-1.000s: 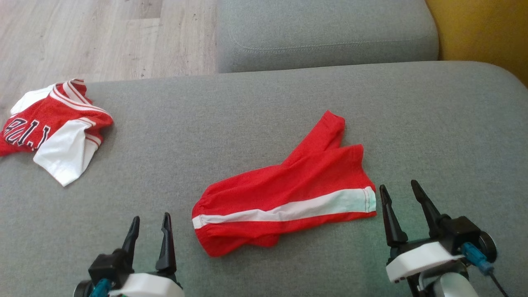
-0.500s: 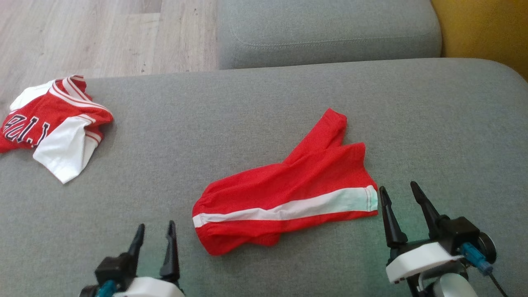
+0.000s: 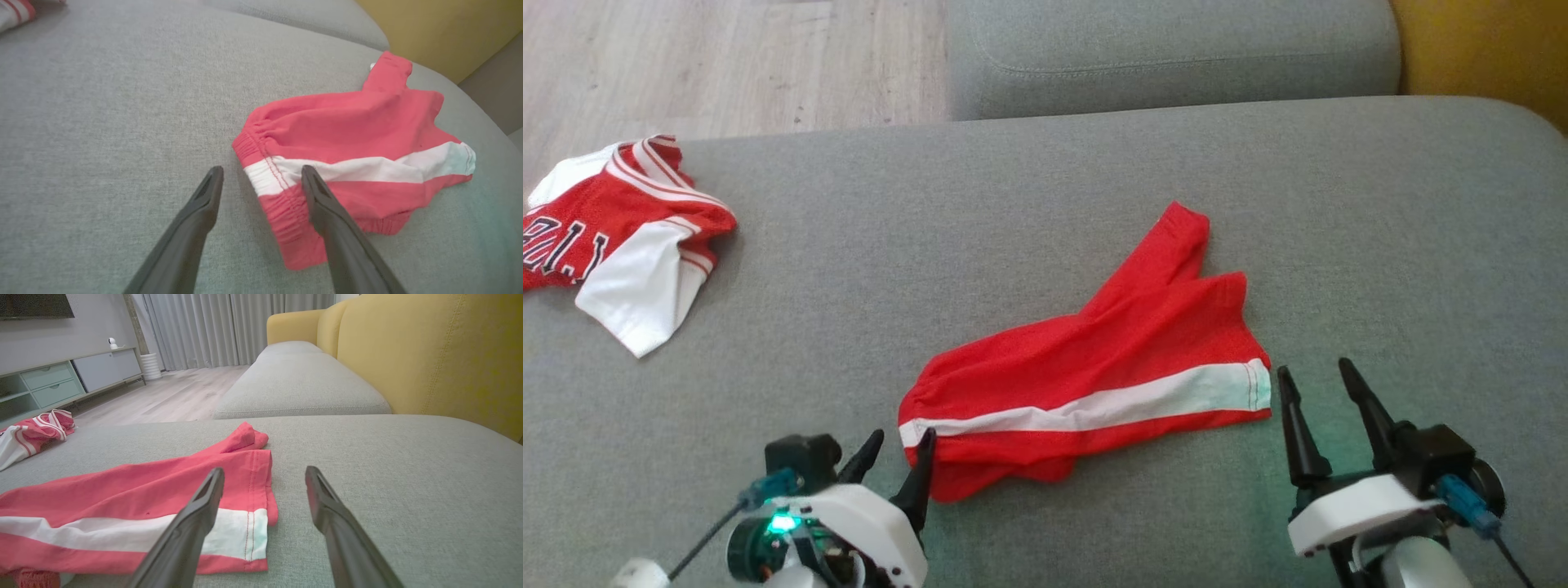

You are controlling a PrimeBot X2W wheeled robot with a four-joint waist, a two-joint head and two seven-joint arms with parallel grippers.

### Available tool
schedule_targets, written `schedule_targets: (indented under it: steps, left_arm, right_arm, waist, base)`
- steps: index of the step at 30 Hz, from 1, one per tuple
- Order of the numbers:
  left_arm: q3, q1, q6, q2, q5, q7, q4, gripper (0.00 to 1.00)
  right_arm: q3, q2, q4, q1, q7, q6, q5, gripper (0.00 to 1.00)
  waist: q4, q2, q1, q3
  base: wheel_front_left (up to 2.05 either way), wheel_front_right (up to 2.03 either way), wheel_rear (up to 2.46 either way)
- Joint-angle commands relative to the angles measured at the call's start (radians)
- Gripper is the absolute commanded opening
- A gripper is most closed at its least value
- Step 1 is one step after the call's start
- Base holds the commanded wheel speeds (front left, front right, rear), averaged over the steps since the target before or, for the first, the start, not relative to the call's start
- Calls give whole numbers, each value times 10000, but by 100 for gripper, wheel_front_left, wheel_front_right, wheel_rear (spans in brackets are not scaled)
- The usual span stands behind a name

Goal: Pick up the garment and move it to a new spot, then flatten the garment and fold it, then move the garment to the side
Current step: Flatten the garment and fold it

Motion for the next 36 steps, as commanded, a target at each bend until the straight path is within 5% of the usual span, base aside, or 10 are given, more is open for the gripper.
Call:
schedule_targets:
  steps: [1,14,16,18,22,36]
  left_arm:
    - [423,-563,36,217,-175,221,-289,100]
    - [764,-441,-61,-224,-1425,899,-509,100]
    - [794,-470,-93,-294,-1497,836,-563,81]
    - [830,-504,-126,-373,-1561,746,-641,45]
    - [917,-555,-168,-457,-1573,449,-809,0]
    - [644,-514,-164,-621,-1198,-136,-799,0]
  right_arm:
    - [345,-50,-227,-543,-4,39,69,100]
    - [366,-50,-165,-563,68,39,22,100]
    - [359,-50,-160,-586,72,39,7,100]
    - [355,-50,-128,-632,137,39,-55,100]
    - [425,-50,40,-902,496,39,-261,100]
    - [908,-50,1828,-1990,2444,39,-11,100]
  waist:
    - [-91,0,-1,45]
    - [-368,0,-1,219]
    - [-382,0,-1,250]
    - [-382,0,-1,301]
    - [-350,0,-1,432]
    - [86,0,-1,720]
  base:
    - [0,0,0]
    - [0,0,0]
    - [0,0,0]
    - [0,0,0]
    - [0,0,0]
    - [0,0,0]
